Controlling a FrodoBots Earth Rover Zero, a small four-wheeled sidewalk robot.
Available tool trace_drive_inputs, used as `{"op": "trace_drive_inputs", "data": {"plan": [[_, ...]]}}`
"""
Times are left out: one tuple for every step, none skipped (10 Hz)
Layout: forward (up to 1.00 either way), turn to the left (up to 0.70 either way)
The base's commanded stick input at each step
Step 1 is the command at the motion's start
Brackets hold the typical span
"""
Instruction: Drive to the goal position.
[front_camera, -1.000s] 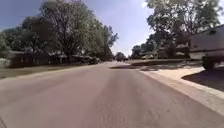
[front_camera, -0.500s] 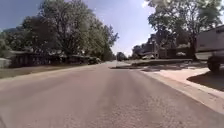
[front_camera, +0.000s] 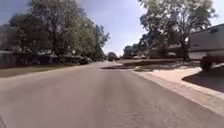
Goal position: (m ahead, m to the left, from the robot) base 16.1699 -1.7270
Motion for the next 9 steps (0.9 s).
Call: {"op": "trace_drive_inputs", "data": {"plan": [[0.5,0.0],[0.5,0.0],[0.5,0.0],[0.5,0.0],[0.5,0.0],[0.5,0.0],[0.5,0.0],[0.5,0.0],[0.5,0.0]]}}
